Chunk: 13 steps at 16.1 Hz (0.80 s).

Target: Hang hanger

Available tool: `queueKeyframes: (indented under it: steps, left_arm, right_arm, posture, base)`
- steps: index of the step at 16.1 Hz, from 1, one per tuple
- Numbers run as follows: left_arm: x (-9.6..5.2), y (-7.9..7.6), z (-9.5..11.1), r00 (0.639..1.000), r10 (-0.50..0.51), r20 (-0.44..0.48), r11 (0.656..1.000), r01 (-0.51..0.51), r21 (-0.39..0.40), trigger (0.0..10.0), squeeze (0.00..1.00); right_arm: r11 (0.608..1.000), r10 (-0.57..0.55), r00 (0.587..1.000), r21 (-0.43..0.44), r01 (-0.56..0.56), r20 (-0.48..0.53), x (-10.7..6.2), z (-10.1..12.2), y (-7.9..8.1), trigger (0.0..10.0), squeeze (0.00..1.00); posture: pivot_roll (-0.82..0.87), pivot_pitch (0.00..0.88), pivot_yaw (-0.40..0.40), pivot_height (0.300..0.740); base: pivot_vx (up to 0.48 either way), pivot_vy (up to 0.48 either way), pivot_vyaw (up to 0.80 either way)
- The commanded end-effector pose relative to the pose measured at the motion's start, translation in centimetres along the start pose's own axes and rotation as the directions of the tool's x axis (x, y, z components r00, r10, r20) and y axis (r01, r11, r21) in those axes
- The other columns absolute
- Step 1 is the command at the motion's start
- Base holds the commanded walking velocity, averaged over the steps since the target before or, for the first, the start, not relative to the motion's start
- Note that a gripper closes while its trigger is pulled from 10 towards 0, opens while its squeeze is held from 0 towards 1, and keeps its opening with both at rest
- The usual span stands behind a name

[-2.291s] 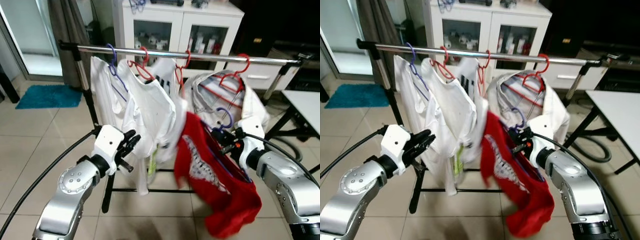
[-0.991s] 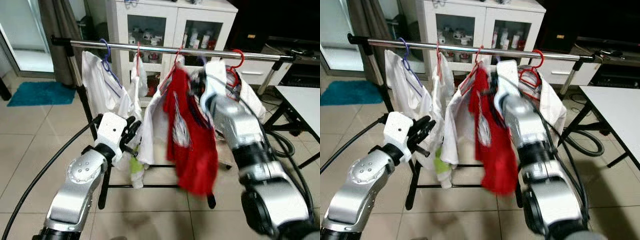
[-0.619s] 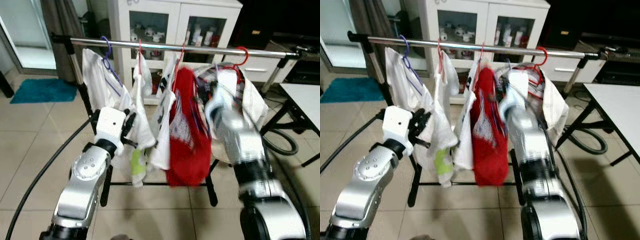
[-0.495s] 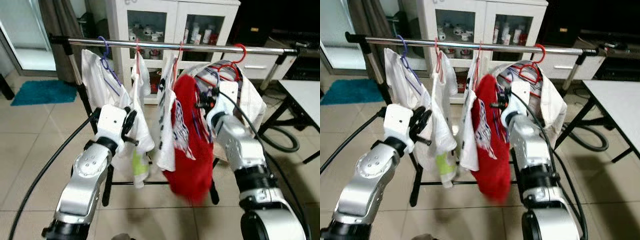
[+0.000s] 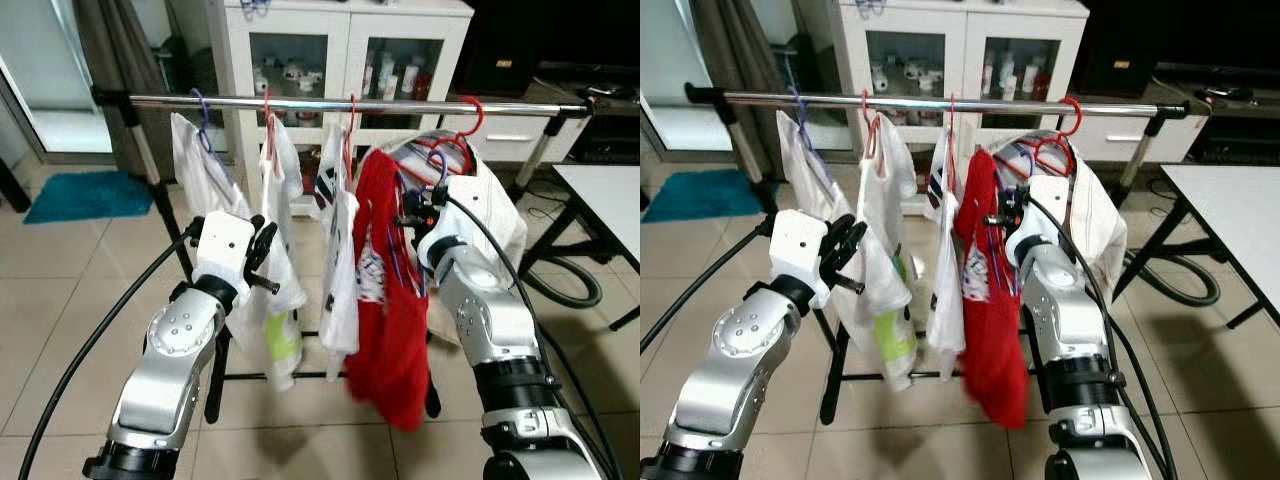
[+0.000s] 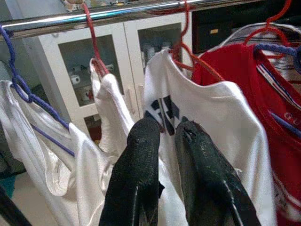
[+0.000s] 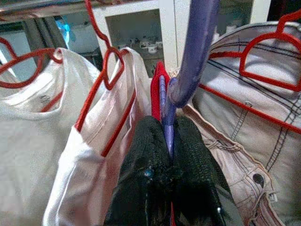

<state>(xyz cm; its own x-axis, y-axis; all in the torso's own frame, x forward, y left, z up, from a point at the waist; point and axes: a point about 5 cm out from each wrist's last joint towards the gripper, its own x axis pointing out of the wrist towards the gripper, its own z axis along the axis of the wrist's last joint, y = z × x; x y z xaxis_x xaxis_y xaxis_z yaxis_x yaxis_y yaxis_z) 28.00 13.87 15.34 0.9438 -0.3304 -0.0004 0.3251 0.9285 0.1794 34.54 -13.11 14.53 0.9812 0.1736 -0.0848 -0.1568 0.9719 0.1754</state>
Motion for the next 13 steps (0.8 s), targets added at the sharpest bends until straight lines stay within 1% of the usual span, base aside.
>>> queueKeyframes:
  steps: [1, 3, 5, 6, 8, 9, 10, 11, 12, 13]
  left_arm:
    - [-0.2, 0.3, 0.3, 1.0, 0.004, 0.009, 1.0, -0.004, 0.007, 10.0, 0.0]
    - [-0.3, 0.3, 0.2, 1.0, 0.004, 0.007, 1.0, -0.004, 0.007, 10.0, 0.0]
    - [-0.5, 0.3, 0.2, 1.0, -0.002, 0.003, 1.0, 0.002, 0.009, 10.0, 0.0]
    - [-0.5, 0.3, 0.1, 1.0, -0.006, 0.001, 1.0, 0.006, 0.011, 10.0, 0.0]
    - [-0.8, -0.1, 0.1, 0.999, -0.041, -0.001, 0.999, 0.041, 0.021, 10.0, 0.0]
    - [-0.9, -0.4, 0.2, 0.997, -0.075, -0.002, 0.997, 0.075, 0.018, 10.0, 0.0]
    - [-1.1, -1.3, 0.5, 0.986, -0.164, 0.013, 0.986, 0.164, 0.012, 10.0, 0.0]
    - [-1.2, -1.6, 0.6, 0.981, -0.194, 0.021, 0.981, 0.194, 0.007, 10.0, 0.0]
    - [-1.5, -2.2, 1.0, 0.965, -0.259, 0.042, 0.966, 0.259, -0.009, 10.0, 0.0]
    - [-1.6, -2.3, 1.1, 0.962, -0.271, 0.047, 0.962, 0.271, -0.012, 10.0, 0.0]
  right_arm:
    - [1.0, 0.0, 1.0, -0.013, 0.0, 0.026, 0.0, 0.7, 0.4, 10.0, 0.0]
    - [1.0, 0.0, 0.999, -0.013, 0.0, 0.032, 0.0, 0.8, 0.5, 10.0, 0.0]
    - [1.0, -0.006, 0.999, 0.029, 0.005, 0.045, 0.0, 1.0, 0.5, 10.0, 0.0]
    - [1.0, -0.008, 0.999, 0.03, 0.006, 0.047, 0.0, 1.1, 0.5, 10.0, 0.0]
    - [1.0, -0.029, 0.998, 0.004, 0.029, 0.052, -0.2, 1.4, 0.3, 10.0, 0.0]
    - [0.999, -0.035, 0.998, -0.002, 0.035, 0.056, -0.3, 1.5, 0.2, 10.0, 0.0]
    - [0.998, -0.056, 0.996, -0.02, 0.057, 0.069, -0.5, 2.0, -0.1, 10.0, 0.0]
    - [0.997, -0.065, 0.995, -0.026, 0.067, 0.074, -0.6, 2.1, -0.2, 10.0, 0.0]
    - [0.996, -0.075, 0.993, -0.041, 0.079, 0.086, -0.7, 2.4, -0.3, 10.0, 0.0]
    - [0.996, -0.077, 0.993, -0.044, 0.081, 0.089, -0.7, 2.5, -0.3, 10.0, 0.0]
  posture:
    - [0.16, 0.0, -0.013, 0.74]
    - [0.16, 0.0, -0.015, 0.74]
    - [0.16, 0.0, -0.018, 0.74]
    - [0.16, 0.0, -0.019, 0.74]
    - [0.17, 0.0, -0.023, 0.74]
    - [0.17, 0.0, -0.025, 0.74]
    - [0.16, 0.0, -0.029, 0.74]
    - [0.16, 0.0, -0.029, 0.74]
    - [0.16, 0.0, -0.029, 0.74]
    - [0.16, 0.0, -0.029, 0.74]
  base:
    - [0.42, 0.0, 0.8]
    - [0.42, 0.0, 0.8]
    - [0.42, 0.0, 0.0]
    - [0.416, 0.0, 0.0]
    - [0.371, 0.0, 0.0]
    - [0.0, 0.0, 0.0]
    - [0.0, 0.0, 0.0]
    - [0.0, 0.0, 0.0]
    - [0.0, 0.0, 0.0]
    - [0.0, 0.0, 0.0]
